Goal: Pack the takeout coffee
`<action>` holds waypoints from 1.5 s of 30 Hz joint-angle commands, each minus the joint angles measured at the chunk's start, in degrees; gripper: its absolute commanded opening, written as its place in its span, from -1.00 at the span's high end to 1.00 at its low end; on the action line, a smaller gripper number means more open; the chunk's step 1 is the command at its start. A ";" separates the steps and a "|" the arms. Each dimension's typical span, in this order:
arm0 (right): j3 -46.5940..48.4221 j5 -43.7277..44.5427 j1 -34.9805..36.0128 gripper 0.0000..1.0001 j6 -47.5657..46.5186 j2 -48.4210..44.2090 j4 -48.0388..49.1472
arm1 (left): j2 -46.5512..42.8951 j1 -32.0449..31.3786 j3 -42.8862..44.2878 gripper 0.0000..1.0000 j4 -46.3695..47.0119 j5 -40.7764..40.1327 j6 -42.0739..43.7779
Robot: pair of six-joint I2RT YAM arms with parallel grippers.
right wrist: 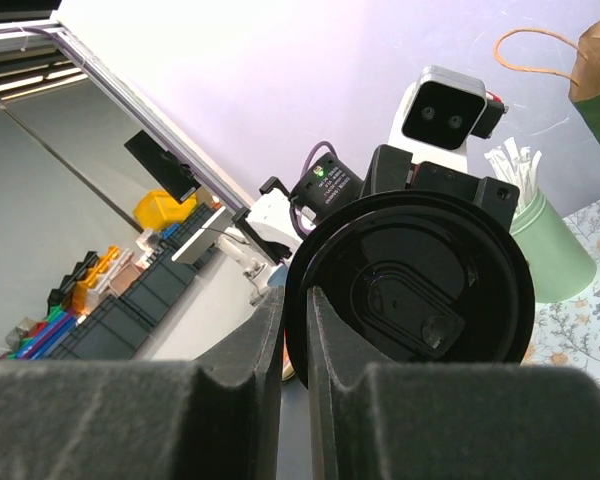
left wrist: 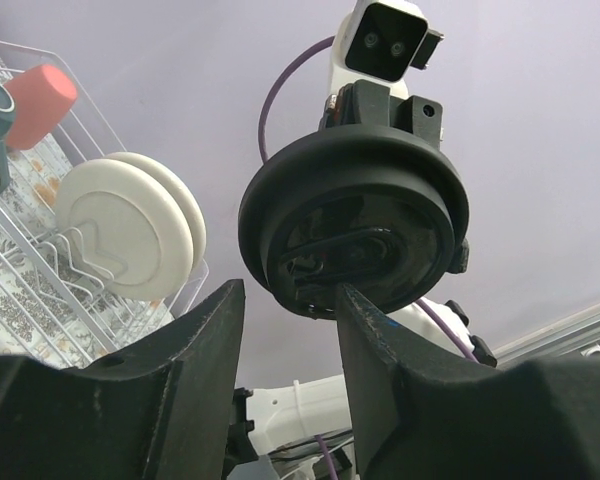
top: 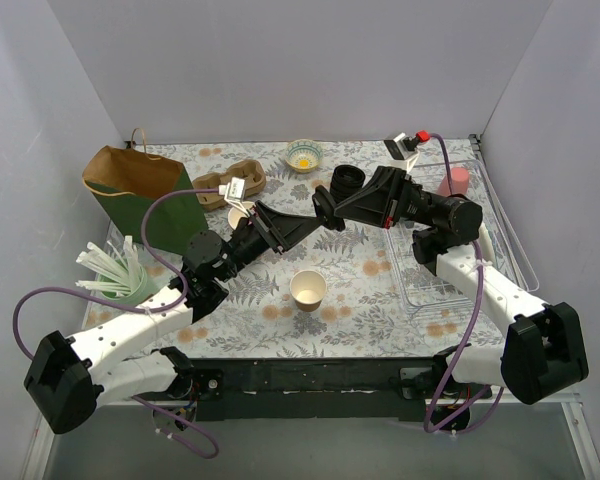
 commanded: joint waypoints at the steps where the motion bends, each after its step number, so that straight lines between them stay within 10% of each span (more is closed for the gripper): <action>1: -1.20 1.57 0.40 0.64 1.59 -0.35 24.07 | -0.53 -0.01 1.89 0.22 1.85 -0.59 0.23; 15: -1.56 2.19 0.58 0.64 2.64 -0.09 25.66 | 1.14 -0.01 1.27 0.28 3.25 -1.12 -1.26; 34: -5.41 1.05 0.58 0.41 -3.15 -2.99 17.67 | -1.40 -0.01 0.57 0.99 1.06 -2.61 -0.30; 42: -7.97 -3.25 -2.58 -0.24 -12.28 -9.48 2.92 | -7.55 -0.01 6.01 1.00 -23.34 -7.88 6.46; 45: -6.66 -3.88 -4.43 -0.49 -27.01 -14.22 -23.35 | -8.35 -0.01 13.20 1.00 -42.58 -8.94 12.26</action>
